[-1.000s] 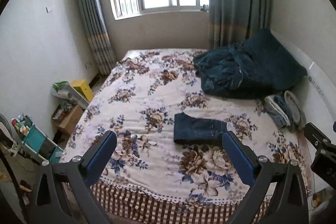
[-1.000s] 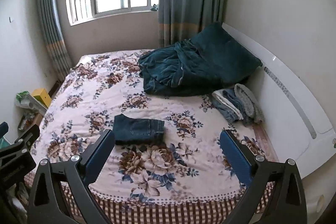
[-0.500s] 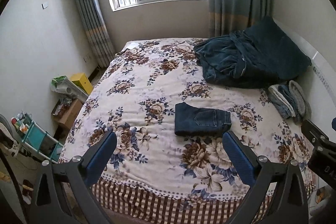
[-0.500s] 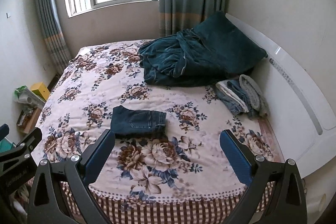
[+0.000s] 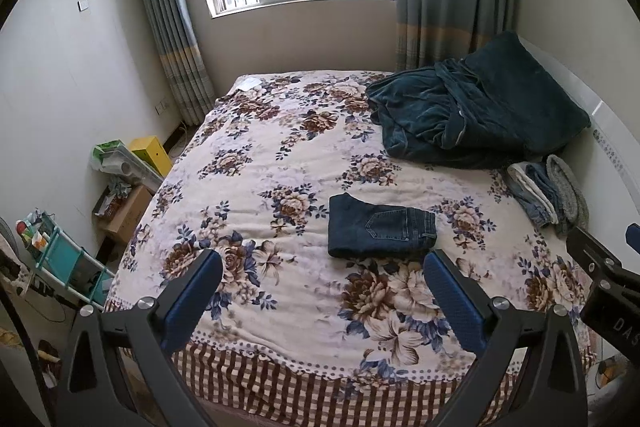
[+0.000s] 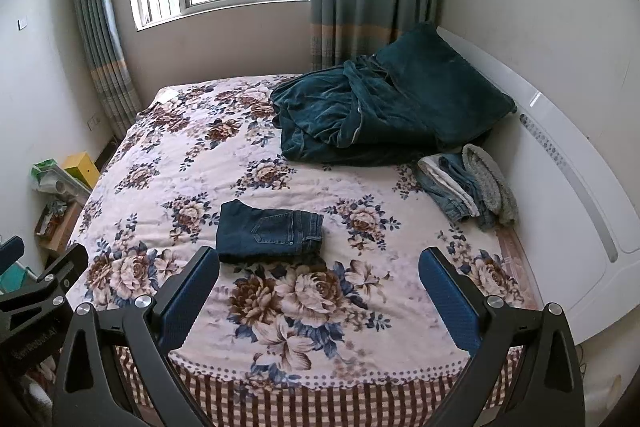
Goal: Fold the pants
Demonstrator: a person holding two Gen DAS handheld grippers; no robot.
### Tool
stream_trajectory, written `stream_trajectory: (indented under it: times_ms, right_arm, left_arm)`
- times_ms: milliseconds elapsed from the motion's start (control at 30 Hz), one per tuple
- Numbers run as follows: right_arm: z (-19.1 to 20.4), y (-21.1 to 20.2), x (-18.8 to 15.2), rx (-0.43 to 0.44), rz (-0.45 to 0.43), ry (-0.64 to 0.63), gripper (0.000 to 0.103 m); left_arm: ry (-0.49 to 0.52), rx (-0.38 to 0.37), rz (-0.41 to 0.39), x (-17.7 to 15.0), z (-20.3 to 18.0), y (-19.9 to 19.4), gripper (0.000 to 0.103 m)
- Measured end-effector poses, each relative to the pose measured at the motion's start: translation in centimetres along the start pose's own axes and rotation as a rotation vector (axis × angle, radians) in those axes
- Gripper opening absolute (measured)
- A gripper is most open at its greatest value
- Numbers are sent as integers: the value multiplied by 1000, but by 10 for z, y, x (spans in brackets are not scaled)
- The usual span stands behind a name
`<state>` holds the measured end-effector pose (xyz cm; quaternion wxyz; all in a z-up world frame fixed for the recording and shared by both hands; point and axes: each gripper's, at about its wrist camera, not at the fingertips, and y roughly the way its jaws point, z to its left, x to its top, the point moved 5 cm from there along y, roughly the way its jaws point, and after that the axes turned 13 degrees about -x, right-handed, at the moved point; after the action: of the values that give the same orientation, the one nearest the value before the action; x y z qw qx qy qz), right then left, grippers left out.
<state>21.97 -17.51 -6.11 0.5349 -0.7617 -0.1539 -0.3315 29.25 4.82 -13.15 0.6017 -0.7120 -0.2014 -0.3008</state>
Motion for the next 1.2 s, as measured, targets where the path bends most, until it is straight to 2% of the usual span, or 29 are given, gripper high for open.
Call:
stream_trajectory:
  times_ms: [1200]
  right_arm:
    - [11, 7, 7, 25, -3, -9, 102]
  left_arm:
    - [14, 6, -25, 11, 2, 5, 103]
